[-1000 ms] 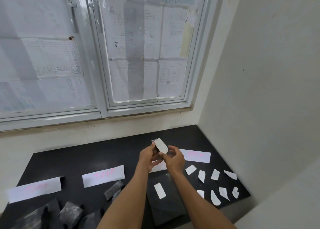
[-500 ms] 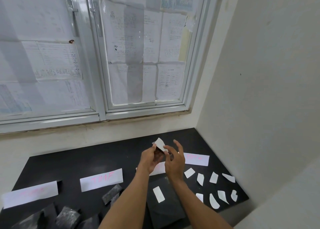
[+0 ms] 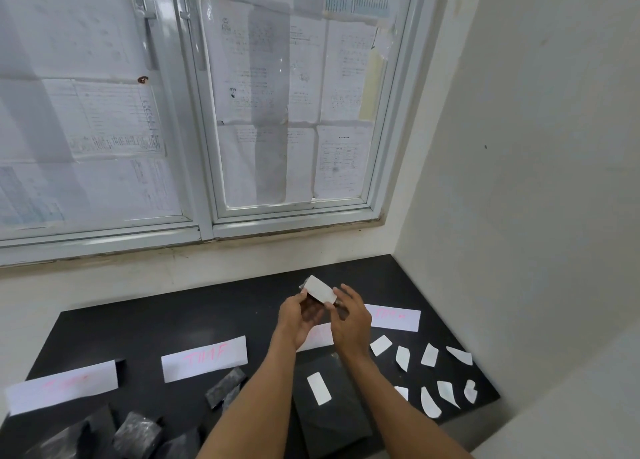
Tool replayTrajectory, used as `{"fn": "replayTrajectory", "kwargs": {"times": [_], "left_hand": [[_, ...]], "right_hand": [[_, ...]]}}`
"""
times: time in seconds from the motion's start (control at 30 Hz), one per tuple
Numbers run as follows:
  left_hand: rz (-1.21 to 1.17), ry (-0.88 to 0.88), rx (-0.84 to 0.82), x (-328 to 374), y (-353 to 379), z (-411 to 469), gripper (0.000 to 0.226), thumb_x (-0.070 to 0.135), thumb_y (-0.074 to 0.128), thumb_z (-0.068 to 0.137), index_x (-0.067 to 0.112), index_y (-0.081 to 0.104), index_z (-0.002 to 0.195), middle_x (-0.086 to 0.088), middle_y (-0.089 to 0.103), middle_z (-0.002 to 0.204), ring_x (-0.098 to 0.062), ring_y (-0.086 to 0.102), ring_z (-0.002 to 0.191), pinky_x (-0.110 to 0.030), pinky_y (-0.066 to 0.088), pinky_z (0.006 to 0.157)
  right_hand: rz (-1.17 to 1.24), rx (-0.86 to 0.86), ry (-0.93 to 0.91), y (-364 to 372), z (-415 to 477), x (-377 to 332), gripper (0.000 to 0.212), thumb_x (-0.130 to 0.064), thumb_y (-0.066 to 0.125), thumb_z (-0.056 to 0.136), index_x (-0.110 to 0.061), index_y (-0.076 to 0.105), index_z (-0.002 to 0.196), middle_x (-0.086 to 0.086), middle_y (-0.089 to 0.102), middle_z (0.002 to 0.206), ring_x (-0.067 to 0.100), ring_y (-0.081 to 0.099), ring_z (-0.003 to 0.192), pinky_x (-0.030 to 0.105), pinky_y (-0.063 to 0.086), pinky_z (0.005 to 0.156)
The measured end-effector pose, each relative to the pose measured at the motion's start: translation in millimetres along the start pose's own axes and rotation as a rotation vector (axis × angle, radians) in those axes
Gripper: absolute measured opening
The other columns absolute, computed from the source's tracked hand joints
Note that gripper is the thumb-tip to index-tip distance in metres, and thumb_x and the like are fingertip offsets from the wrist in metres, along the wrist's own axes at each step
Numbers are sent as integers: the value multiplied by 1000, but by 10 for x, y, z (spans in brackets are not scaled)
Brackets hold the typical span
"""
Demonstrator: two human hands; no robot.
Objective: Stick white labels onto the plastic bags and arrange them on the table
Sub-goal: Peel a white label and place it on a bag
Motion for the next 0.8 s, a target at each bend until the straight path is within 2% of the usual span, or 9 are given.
{"fn": "replayTrajectory", "kwargs": {"times": [0.1, 0.17, 0.23, 0.33, 0.4, 0.5, 0.6, 0.7, 0.8], "left_hand": [[28, 12, 0, 5, -7, 17, 33, 26, 58, 94, 6, 55, 120, -20, 63, 113, -35, 63, 104, -42, 55, 86], [83, 32, 31, 15, -7, 35, 36, 28, 68, 88, 8, 57, 116, -19, 63, 112, -35, 65, 102, -44, 56, 87], [118, 35, 89, 23, -27, 62, 38, 25, 74, 83, 6, 58, 113, -20, 64, 108, -34, 67, 96, -46, 57, 85], [130, 29, 168, 17, -66, 103, 35, 19, 74, 82, 3, 59, 109, -22, 67, 104, -32, 70, 86, -41, 60, 72], [148, 37, 227, 0, -105, 140, 34, 21, 76, 81, 4, 60, 105, -20, 68, 101, -32, 71, 82, -42, 61, 71], [205, 50, 292, -13, -141, 165, 35, 26, 78, 78, 6, 62, 102, -19, 70, 101, -31, 72, 83, -46, 59, 82], [241, 44, 294, 5, -141, 133, 23, 17, 76, 80, 4, 61, 91, -20, 69, 96, -31, 72, 79, -45, 60, 79], [282, 32, 280, 17, -112, 95, 23, 13, 73, 81, 1, 62, 96, -20, 68, 89, -31, 72, 75, -43, 61, 75], [278, 37, 280, 23, -102, 69, 24, 14, 74, 82, 1, 61, 98, -20, 69, 89, -32, 73, 74, -44, 61, 75]], "right_hand": [[-29, -41, -7, 27, 16, 24, 31, -19, 65, 89, -11, 66, 118, 5, 54, 134, 20, 55, 120, 38, 54, 95], [-41, -51, -19, 33, 16, 24, 29, -19, 66, 88, -12, 67, 116, 6, 56, 132, 19, 56, 118, 37, 54, 94], [-45, -72, -41, 42, 16, 27, 25, -19, 68, 86, -13, 70, 110, 4, 59, 127, 17, 59, 112, 28, 55, 90], [-61, -113, -85, 50, 15, 9, 23, -18, 71, 83, -13, 70, 105, 3, 63, 117, 13, 63, 101, 12, 51, 81], [-56, -146, -125, 59, 9, 1, 27, -19, 71, 83, -13, 68, 110, 2, 63, 116, 12, 63, 100, 12, 52, 81], [-72, -194, -181, 77, -2, -8, 31, -22, 67, 87, -14, 66, 116, 2, 62, 116, 12, 62, 101, 10, 52, 81], [-99, -209, -195, 79, 20, 14, 31, -30, 69, 85, -14, 68, 111, -1, 62, 111, 8, 61, 95, 9, 52, 78], [-138, -204, -174, 73, 42, 44, 27, -33, 69, 85, -14, 72, 103, -1, 65, 105, 6, 60, 88, 7, 49, 75], [-133, -207, -168, 58, 36, 70, 27, -34, 67, 87, -14, 73, 104, 1, 67, 107, 8, 62, 92, 8, 49, 76]]}}
Point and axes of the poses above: each hand's wrist, its own z-axis towards the middle knuckle, its own y-axis out of the palm, x = y × z, the point moved 3 cm from there along z, towards the middle knuckle
